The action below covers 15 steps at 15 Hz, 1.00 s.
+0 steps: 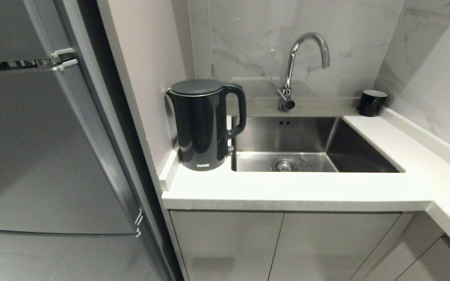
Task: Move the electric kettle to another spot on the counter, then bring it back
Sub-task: Grab the kettle
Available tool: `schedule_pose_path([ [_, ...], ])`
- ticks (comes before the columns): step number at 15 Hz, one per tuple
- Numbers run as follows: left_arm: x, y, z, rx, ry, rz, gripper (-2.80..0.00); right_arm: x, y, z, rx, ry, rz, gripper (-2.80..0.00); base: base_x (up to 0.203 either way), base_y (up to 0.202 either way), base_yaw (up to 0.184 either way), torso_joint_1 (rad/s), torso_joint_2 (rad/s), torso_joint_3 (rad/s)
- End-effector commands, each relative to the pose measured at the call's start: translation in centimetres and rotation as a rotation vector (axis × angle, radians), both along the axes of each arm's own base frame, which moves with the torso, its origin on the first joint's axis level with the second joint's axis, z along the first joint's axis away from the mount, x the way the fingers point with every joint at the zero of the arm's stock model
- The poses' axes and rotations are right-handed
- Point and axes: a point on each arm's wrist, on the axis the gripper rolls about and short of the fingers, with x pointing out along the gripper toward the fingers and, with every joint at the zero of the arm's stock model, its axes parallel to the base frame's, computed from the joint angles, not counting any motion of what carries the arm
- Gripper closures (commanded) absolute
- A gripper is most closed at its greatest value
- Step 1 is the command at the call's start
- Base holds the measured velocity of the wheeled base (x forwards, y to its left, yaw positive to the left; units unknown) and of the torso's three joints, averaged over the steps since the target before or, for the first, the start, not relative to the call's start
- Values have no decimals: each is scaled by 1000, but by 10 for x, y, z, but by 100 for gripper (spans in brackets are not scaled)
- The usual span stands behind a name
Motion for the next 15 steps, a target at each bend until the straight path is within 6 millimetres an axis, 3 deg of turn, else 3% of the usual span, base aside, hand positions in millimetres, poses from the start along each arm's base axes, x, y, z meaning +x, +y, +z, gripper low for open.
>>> schedule_pose_path([
  [1, 0, 0, 0, 0, -1, 0, 0, 0, 0, 0, 0, 1, 0, 0, 0, 0, 0, 177, -530, -381],
  [10, 0, 0, 0, -1, -1, 0, 0, 0, 0, 0, 0, -1, 0, 0, 0, 0, 0, 198, -574, -381],
  [15, 0, 0, 0, -1, -1, 0, 0, 0, 0, 0, 1, 1, 0, 0, 0, 0, 0, 167, -393, -241],
])
